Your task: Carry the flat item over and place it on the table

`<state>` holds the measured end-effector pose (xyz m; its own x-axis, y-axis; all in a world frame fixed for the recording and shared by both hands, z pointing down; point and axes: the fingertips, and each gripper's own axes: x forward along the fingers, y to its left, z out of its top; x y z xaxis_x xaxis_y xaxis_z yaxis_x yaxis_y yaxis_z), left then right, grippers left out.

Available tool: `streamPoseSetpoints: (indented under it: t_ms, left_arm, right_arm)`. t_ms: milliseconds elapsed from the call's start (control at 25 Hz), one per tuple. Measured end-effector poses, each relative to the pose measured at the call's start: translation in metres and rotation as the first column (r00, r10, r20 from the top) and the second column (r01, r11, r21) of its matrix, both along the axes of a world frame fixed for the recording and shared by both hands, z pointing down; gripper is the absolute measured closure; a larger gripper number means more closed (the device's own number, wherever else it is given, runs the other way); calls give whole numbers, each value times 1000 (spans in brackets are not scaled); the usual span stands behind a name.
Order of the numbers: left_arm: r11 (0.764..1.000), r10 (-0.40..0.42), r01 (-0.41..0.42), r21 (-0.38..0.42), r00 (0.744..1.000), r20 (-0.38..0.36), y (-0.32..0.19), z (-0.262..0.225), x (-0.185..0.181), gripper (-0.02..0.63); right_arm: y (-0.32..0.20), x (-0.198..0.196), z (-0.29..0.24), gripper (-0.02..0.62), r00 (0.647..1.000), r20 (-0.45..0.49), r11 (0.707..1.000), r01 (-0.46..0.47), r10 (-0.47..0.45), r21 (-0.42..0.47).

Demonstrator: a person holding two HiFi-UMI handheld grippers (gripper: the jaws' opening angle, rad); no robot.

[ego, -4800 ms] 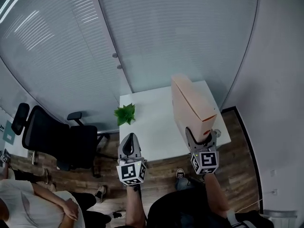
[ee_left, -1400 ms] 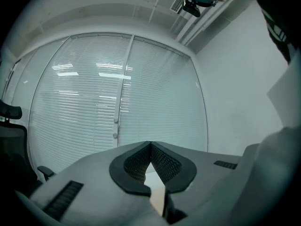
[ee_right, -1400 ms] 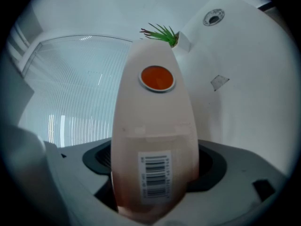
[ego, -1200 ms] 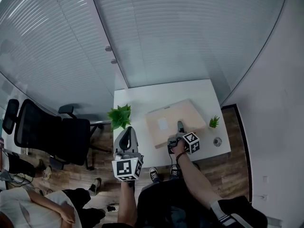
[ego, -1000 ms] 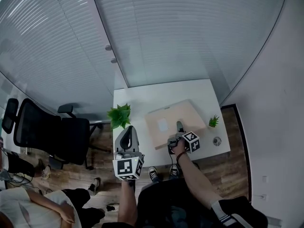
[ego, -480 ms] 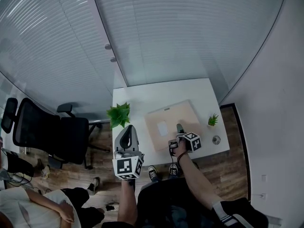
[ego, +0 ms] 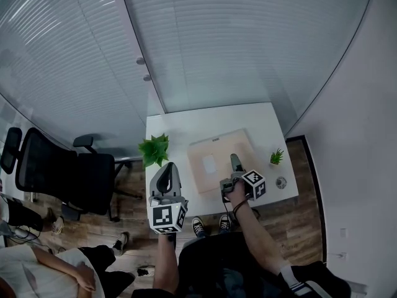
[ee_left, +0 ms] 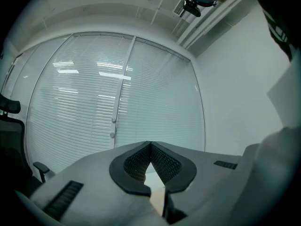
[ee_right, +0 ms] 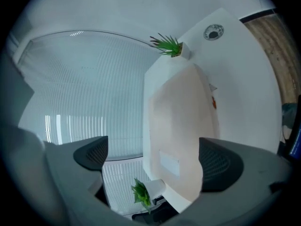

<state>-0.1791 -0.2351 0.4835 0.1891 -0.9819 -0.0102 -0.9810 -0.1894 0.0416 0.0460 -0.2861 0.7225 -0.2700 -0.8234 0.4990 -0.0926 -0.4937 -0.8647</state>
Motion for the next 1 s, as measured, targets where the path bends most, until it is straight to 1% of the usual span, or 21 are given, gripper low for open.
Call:
streamPoseSetpoints:
  t_ms: [120, 240, 320, 360, 400, 440, 520, 560, 600, 640, 680, 760, 840, 920, 960, 1000]
  left_arm:
    - [1000, 3, -3, 2, 1000, -1, 0, -1, 2, 603]
    - [1000, 7, -7, 4, 1000, 1, 0, -1, 4, 603]
    - [1000, 7, -7, 4, 1000, 1, 1, -1, 4, 603]
    - [1000, 6, -6, 3, 1000, 1, 1, -1, 3, 603]
    - [1000, 5, -5, 3, 1000, 0, 1, -1, 3, 603]
    - [1000, 4, -4, 2, 1000, -1, 1, -1, 2, 603]
    - [1000, 1, -1, 2, 1000, 0, 1, -1, 2, 603]
    - [1000, 0, 0, 2, 1000, 0, 1, 0, 2, 603]
    - [1000, -1, 1, 0, 1000, 1, 1, 0, 2, 603]
    - [1000, -1, 1, -1, 1000, 2, 1, 1, 3, 603]
    - [1000, 0, 0, -3, 1000, 2, 1, 2, 3, 603]
    - [1000, 1, -1, -6, 1000, 0, 0, 4, 3, 603]
    - [1000, 2, -2, -10, 1000, -2, 0, 6, 3, 603]
    - [1000, 4, -4, -11, 1000, -3, 1, 7, 4, 603]
    - [1000, 5, -5, -11, 1000, -4, 1, 7, 5, 603]
    - [1000, 6, -6, -11, 1000, -5, 1, 8, 5, 603]
  right_arm:
    - [-9, 0, -15, -3, 1000, 10, 999, -2, 2, 46]
    - [-10, 2, -15, -2, 1000, 16, 998, -3, 2, 58]
    - [-9, 3, -14, 14, 1000, -2, 997, 13, -13, 72]
    - [-8, 4, -15, 14, 999, -31, 996, 31, -28, 89]
    - [-8, 4, -18, 93, 997, -71, 993, 51, -44, 111]
    - [-10, 5, -23, 151, 992, -113, 988, 74, -58, 137]
    - [-14, 7, -36, 209, 975, -204, 972, 127, -86, 200]
    - [-17, 7, -44, 209, 960, -261, 958, 163, -100, 236]
    - [-19, 7, -54, 209, 937, -332, 939, 210, -113, 272]
    - [-21, 5, -65, 209, 902, -414, 914, 265, -123, 306]
    - [-22, 3, -77, 209, 857, -500, 884, 327, -129, 333]
    - [-22, -5, -98, 203, 741, -659, 818, 453, -126, 354]
    - [-18, -14, -119, 192, 600, -794, 749, 570, -97, 338]
    - [-13, -23, -138, 192, 432, -901, 686, 668, -40, 289]
    - [-9, -27, -147, 195, 344, -939, 659, 707, -4, 256]
    - [-5, -30, -154, 210, 264, -964, 639, 737, 33, 223]
